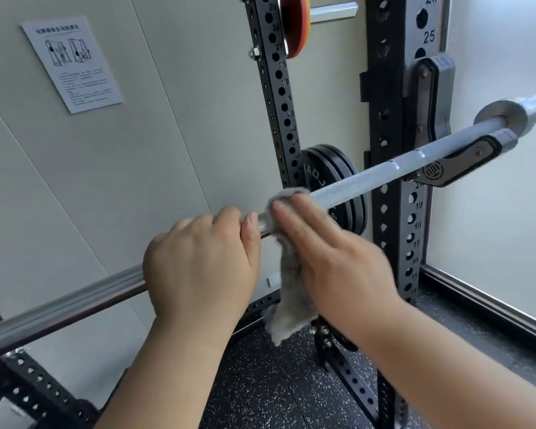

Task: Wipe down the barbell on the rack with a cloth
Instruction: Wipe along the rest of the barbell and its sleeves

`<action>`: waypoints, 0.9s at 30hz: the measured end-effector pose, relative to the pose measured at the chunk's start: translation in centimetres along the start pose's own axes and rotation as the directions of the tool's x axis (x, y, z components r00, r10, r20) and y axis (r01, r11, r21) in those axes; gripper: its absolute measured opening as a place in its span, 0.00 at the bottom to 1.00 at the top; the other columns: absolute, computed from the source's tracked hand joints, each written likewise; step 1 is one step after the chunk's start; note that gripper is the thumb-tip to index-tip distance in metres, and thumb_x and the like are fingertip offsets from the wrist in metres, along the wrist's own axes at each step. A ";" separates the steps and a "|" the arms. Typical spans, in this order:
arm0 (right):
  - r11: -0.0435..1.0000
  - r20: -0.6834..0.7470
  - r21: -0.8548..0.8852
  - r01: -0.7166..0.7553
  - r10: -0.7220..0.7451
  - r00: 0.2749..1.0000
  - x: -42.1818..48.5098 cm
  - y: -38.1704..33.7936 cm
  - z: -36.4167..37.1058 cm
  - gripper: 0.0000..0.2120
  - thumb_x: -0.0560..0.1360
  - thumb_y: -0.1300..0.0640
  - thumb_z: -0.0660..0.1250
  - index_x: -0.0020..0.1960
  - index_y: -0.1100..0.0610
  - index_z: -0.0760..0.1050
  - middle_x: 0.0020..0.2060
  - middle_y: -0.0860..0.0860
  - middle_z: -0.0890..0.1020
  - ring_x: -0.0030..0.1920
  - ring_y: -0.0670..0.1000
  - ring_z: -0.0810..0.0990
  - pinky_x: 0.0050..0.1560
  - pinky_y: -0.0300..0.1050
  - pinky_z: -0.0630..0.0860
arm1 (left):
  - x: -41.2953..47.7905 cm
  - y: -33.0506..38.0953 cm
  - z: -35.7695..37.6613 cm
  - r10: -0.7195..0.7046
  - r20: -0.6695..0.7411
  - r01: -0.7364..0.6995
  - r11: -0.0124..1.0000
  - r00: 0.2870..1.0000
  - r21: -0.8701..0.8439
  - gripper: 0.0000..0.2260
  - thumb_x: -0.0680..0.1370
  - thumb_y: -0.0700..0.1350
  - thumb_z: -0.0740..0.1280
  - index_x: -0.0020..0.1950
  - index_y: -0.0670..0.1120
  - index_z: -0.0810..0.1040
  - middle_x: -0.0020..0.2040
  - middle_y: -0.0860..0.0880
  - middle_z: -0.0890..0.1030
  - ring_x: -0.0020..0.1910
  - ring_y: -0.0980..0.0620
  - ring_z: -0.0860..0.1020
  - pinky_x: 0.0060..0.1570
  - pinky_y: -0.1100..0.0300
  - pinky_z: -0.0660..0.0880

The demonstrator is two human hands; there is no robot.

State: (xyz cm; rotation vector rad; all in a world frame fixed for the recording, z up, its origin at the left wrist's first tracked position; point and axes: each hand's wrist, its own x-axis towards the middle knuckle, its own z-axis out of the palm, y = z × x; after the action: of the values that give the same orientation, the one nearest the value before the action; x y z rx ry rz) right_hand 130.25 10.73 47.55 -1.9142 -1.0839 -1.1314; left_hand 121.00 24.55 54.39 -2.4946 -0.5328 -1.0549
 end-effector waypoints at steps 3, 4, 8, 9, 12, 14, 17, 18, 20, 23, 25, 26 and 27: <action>0.986 -0.073 -0.009 -0.168 0.167 0.983 0.2 1.9 -0.5 0.21 0.86 0.53 0.54 0.76 0.53 0.74 0.76 0.45 0.73 0.37 0.50 0.84 0.32 0.37 0.73 | -2.5 0.2 0.9 -0.028 -0.069 0.029 1.000 0.997 0.005 0.14 0.83 0.54 0.57 0.50 0.48 0.78 0.43 0.47 0.77 0.44 0.40 0.73 0.45 0.47 0.64; 0.979 -0.086 0.025 -0.203 0.205 0.975 0.1 1.7 -0.3 0.20 0.86 0.55 0.58 0.76 0.53 0.73 0.77 0.44 0.72 0.42 0.50 0.86 0.35 0.37 0.77 | -2.9 0.5 1.1 -0.050 -0.089 0.051 0.999 0.995 0.008 0.13 0.83 0.55 0.58 0.54 0.48 0.78 0.44 0.47 0.77 0.45 0.40 0.73 0.49 0.45 0.64; 0.972 0.007 0.157 -0.175 0.176 0.984 -0.6 -1.0 0.6 0.23 0.84 0.56 0.64 0.79 0.51 0.70 0.79 0.42 0.67 0.50 0.44 0.86 0.43 0.36 0.83 | -2.3 0.7 1.2 -0.080 -0.113 0.079 0.997 0.990 -0.011 0.17 0.84 0.57 0.56 0.50 0.48 0.78 0.41 0.46 0.77 0.41 0.40 0.73 0.47 0.46 0.62; 0.977 0.025 0.148 -0.152 0.149 0.988 -0.4 -1.0 0.3 0.22 0.85 0.54 0.62 0.79 0.49 0.70 0.79 0.40 0.67 0.51 0.45 0.86 0.43 0.40 0.85 | -2.0 0.7 1.2 -0.078 -0.112 0.077 0.997 0.991 -0.013 0.18 0.84 0.57 0.55 0.48 0.48 0.78 0.39 0.46 0.77 0.40 0.40 0.73 0.46 0.47 0.61; 0.989 0.029 0.054 -0.135 0.133 0.991 0.4 0.9 -1.0 0.22 0.85 0.47 0.56 0.77 0.45 0.72 0.76 0.37 0.69 0.42 0.45 0.86 0.36 0.37 0.82 | -1.7 0.7 1.0 -0.046 -0.079 0.046 0.999 0.996 -0.007 0.20 0.85 0.59 0.54 0.44 0.48 0.76 0.36 0.46 0.76 0.36 0.40 0.73 0.42 0.49 0.59; 0.980 -0.024 0.025 -0.197 0.197 0.980 0.7 1.9 -1.4 0.21 0.86 0.46 0.55 0.76 0.46 0.74 0.75 0.37 0.72 0.46 0.45 0.86 0.38 0.33 0.76 | -1.4 0.5 0.7 -0.034 -0.062 0.033 0.999 0.997 -0.023 0.22 0.85 0.59 0.53 0.41 0.47 0.74 0.33 0.46 0.75 0.34 0.41 0.72 0.40 0.51 0.57; 0.964 -0.014 0.098 -0.247 0.249 0.968 0.6 0.2 -0.3 0.21 0.87 0.46 0.54 0.76 0.48 0.73 0.76 0.39 0.70 0.53 0.45 0.84 0.43 0.41 0.80 | 0.0 0.6 -0.4 -0.056 0.027 0.056 0.998 0.998 -0.004 0.24 0.83 0.59 0.50 0.35 0.48 0.72 0.27 0.47 0.71 0.27 0.44 0.65 0.34 0.55 0.57; 0.964 0.014 0.131 -0.232 0.232 0.973 0.4 -0.8 0.1 0.21 0.87 0.47 0.54 0.77 0.49 0.72 0.77 0.41 0.69 0.54 0.46 0.84 0.44 0.45 0.82 | 0.5 0.7 -0.8 -0.072 0.071 0.070 0.997 0.995 0.029 0.26 0.83 0.60 0.47 0.34 0.48 0.72 0.26 0.48 0.70 0.25 0.45 0.64 0.33 0.56 0.57; 0.975 0.042 0.158 -0.158 0.154 0.987 0.4 -1.5 0.3 0.21 0.87 0.48 0.55 0.77 0.50 0.73 0.77 0.43 0.70 0.56 0.46 0.84 0.43 0.46 0.82 | 1.1 0.8 -0.8 -0.087 0.106 0.079 0.994 0.991 0.070 0.29 0.82 0.60 0.41 0.34 0.48 0.72 0.26 0.49 0.70 0.24 0.45 0.66 0.30 0.60 0.59; 0.995 0.033 0.043 -0.091 0.089 0.995 0.5 0.9 -0.6 0.20 0.87 0.49 0.57 0.76 0.50 0.74 0.76 0.42 0.72 0.41 0.46 0.84 0.32 0.36 0.76 | 1.2 0.8 -0.9 -0.071 0.109 0.066 0.997 0.992 0.048 0.30 0.81 0.61 0.39 0.32 0.47 0.70 0.25 0.49 0.69 0.22 0.47 0.64 0.29 0.62 0.60; 0.985 -0.011 0.009 -0.173 0.173 0.985 0.8 2.5 -0.9 0.19 0.87 0.49 0.57 0.75 0.50 0.75 0.75 0.41 0.73 0.37 0.48 0.83 0.31 0.36 0.74 | 1.5 0.6 -0.6 -0.082 0.147 0.078 0.996 0.986 0.035 0.30 0.81 0.61 0.41 0.33 0.46 0.72 0.26 0.49 0.70 0.24 0.47 0.66 0.30 0.61 0.62; 0.975 -0.030 0.015 -0.222 0.222 0.975 0.8 2.7 -0.8 0.19 0.87 0.50 0.56 0.75 0.49 0.75 0.75 0.41 0.72 0.39 0.49 0.83 0.32 0.39 0.75 | 1.8 0.4 -0.6 -0.087 0.170 0.084 0.996 0.982 0.027 0.30 0.81 0.61 0.41 0.34 0.46 0.73 0.27 0.48 0.71 0.25 0.46 0.68 0.30 0.60 0.63; 0.966 -0.032 0.040 -0.254 0.255 0.966 0.8 2.2 -0.6 0.18 0.87 0.51 0.56 0.75 0.49 0.74 0.75 0.40 0.71 0.42 0.48 0.83 0.34 0.39 0.76 | 2.1 0.3 -0.6 -0.088 0.197 0.086 0.996 0.977 0.017 0.30 0.81 0.61 0.42 0.36 0.46 0.75 0.29 0.48 0.72 0.27 0.45 0.70 0.30 0.60 0.63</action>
State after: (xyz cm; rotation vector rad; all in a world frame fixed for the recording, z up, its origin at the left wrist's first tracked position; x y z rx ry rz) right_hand 132.21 9.47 48.27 -1.9318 -0.8049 -0.9921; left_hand 122.16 24.41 56.25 -2.6049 -0.7081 -0.8374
